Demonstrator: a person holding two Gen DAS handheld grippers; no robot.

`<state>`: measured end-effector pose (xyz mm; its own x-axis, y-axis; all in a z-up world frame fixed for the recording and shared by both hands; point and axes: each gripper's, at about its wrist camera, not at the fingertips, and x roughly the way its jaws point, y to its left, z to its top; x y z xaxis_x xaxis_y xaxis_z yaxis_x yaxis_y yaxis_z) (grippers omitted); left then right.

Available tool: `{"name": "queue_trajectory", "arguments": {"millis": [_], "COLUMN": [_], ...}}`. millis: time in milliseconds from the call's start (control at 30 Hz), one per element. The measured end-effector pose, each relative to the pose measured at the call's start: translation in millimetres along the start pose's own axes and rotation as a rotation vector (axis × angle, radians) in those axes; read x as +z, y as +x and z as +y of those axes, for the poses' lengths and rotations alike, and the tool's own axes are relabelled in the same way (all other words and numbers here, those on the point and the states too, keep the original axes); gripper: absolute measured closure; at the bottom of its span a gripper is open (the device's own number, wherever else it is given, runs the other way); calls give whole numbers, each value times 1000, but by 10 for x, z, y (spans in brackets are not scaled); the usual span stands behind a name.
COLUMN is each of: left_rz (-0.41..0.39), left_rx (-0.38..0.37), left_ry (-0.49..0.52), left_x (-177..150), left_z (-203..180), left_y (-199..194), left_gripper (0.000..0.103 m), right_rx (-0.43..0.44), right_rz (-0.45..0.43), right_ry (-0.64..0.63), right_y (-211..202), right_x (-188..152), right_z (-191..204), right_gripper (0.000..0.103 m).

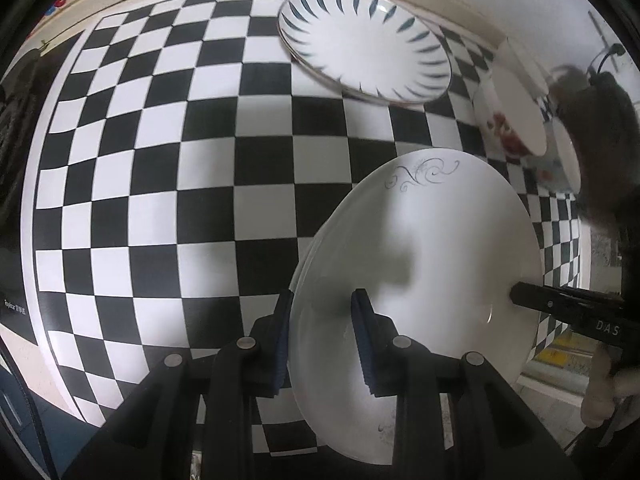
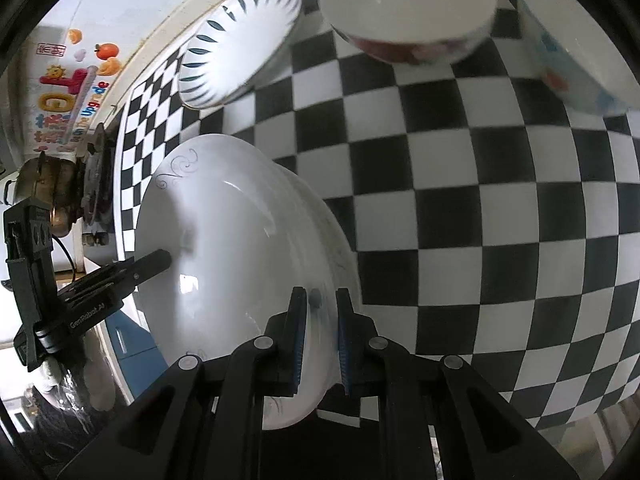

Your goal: Organize plates and bowls

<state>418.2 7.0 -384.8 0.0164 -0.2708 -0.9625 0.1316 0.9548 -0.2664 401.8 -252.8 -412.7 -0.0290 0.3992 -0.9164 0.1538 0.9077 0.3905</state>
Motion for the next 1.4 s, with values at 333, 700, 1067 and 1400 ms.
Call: {"name": "queue_trajectory", "arguments": {"millis": [333, 700, 1067, 1400], "left_rz": [37, 86, 92, 96], "left_rx": [64, 90, 75, 51], "left_ry": [34, 32, 22, -1], "left_x": [-16, -165, -217, -217], "left_z": [-16, 36, 109, 196], "left_y": [52, 173, 159, 146], "left_gripper": [76, 77, 77, 77], "right_rx": [-7, -30, -18, -19], "right_rz": [13, 27, 24, 57], "right_ry": [2, -3, 52, 93], "right_y": [128, 174, 88, 100], "right_x": [3, 1, -21, -38], "right_z": [-2, 65, 5, -66], "right_gripper": [88, 88, 85, 86]}}
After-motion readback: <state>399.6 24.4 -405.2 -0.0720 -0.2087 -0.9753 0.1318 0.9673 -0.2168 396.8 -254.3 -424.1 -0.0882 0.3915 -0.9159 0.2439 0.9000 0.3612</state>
